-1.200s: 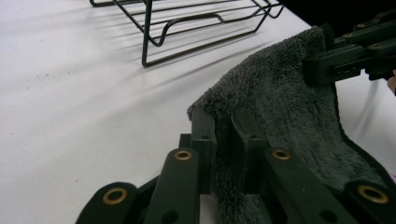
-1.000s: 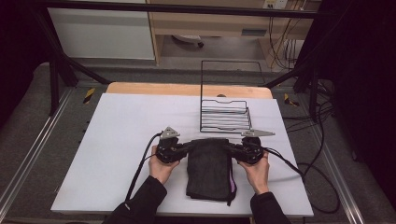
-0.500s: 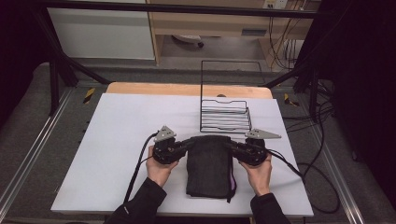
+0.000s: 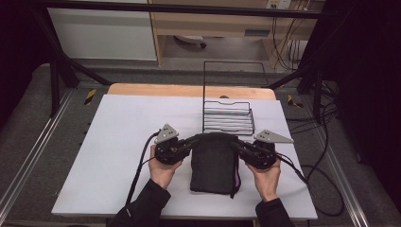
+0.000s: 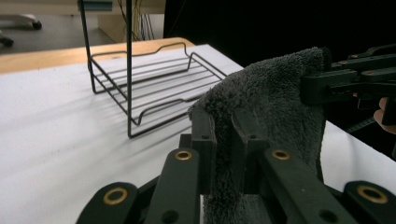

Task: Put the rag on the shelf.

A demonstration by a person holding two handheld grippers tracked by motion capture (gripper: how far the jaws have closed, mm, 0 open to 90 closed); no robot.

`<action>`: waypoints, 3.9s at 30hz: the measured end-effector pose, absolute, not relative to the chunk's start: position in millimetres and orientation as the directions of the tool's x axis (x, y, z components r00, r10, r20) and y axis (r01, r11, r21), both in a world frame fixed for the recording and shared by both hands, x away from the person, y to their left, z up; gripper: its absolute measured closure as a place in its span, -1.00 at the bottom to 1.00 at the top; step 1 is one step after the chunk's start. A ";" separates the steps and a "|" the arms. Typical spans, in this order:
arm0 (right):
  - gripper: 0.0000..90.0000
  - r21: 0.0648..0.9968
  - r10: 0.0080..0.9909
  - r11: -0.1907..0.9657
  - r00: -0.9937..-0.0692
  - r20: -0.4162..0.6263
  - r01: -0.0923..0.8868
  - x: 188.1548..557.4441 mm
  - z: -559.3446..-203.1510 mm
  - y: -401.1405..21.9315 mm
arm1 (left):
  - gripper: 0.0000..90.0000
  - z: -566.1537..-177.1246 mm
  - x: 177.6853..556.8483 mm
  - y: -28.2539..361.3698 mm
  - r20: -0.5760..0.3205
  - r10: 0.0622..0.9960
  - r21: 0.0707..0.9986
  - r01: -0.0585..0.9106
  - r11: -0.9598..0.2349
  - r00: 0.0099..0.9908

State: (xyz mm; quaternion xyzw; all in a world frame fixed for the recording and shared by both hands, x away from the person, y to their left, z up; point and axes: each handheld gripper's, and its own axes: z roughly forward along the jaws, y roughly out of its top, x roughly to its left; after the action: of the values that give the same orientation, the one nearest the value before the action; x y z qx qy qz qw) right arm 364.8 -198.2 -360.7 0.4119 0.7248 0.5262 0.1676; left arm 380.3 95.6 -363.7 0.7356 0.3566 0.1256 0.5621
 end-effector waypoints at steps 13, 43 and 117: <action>0.73 0.942 0.788 0.058 -0.595 0.160 0.331 358.7 -329.2 -207.3 | 0.79 -328.2 379.2 88.4 -0.170 0.652 0.949 0.301 -0.094 0.739; 0.74 0.997 0.851 0.011 -0.523 0.033 0.079 364.3 -252.8 -211.8 | 0.79 -249.9 399.8 65.5 -0.113 0.666 0.991 0.135 0.019 0.737; 0.74 0.992 0.901 -0.018 -0.433 -0.037 -0.122 482.9 -113.5 -209.4 | 0.79 -107.7 495.6 41.6 -0.023 0.758 0.995 -0.062 0.084 0.652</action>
State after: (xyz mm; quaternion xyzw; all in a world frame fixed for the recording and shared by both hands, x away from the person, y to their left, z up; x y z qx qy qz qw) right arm 482.9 -209.4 -113.5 0.3418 0.5695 0.6261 0.4085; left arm 495.6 41.6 -107.7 0.6055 0.2872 0.3022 0.6779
